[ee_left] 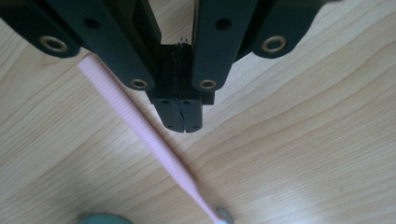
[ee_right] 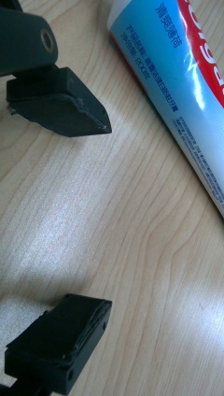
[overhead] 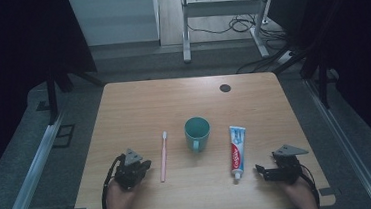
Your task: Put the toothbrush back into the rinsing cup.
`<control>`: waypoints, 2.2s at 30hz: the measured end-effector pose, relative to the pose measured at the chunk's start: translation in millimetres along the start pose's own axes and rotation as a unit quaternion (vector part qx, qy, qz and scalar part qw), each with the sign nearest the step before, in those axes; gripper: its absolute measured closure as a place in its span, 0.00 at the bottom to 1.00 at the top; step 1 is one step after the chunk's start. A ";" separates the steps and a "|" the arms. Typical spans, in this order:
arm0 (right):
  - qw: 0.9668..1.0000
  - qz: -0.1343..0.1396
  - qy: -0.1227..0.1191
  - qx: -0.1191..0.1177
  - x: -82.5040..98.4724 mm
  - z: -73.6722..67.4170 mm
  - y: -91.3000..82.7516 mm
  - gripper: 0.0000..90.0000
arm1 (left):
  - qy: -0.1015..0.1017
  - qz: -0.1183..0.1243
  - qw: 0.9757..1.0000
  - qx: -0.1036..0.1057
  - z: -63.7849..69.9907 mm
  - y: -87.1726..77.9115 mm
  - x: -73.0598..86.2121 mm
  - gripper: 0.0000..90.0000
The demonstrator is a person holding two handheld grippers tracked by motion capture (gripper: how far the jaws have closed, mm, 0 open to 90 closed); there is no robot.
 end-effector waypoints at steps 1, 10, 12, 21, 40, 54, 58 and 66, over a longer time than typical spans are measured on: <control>1.000 0.000 0.000 0.000 0.0 0.0 0.1 0.14 | -0.001 0.001 1.000 0.004 1.4 1.0 -1.8 0.99; 1.000 0.000 0.000 -0.001 -0.2 0.1 0.3 0.14 | -0.003 0.002 1.000 0.024 9.1 7.9 -8.5 0.99; 1.000 0.000 0.000 -0.001 -0.2 0.1 0.3 0.14 | 0.000 0.002 0.999 0.032 13.7 10.8 -10.6 0.99; 1.000 0.000 -0.001 -0.001 -0.3 0.2 0.6 0.14 | 0.011 -0.007 0.999 0.048 26.0 20.5 -11.4 0.99; 1.000 0.000 -0.002 -0.002 -0.5 0.3 1.0 0.14 | 0.030 -0.041 0.997 0.056 39.9 35.0 -2.7 0.97; 1.000 0.000 -0.001 -0.002 -0.5 0.1 0.9 0.14 | 0.009 -0.049 0.998 0.029 24.6 27.2 3.4 0.97; 1.000 0.000 -0.001 -0.002 -0.5 0.1 0.9 0.14 | 0.007 -0.049 0.998 0.025 20.5 25.0 3.9 0.97; 1.000 -0.001 0.000 -0.002 -0.4 0.1 0.8 0.14 | -0.001 -0.050 0.999 0.013 10.4 20.2 6.3 0.97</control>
Point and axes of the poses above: each handheld gripper's, and its own axes: y roughly forward along the jaws, x roughly out of its underside, z roughly to its right, the point moved 3 cm from there along y, roughly forward along the jaws, and after that the axes turned 15 degrees about z, right-handed, at the moved point
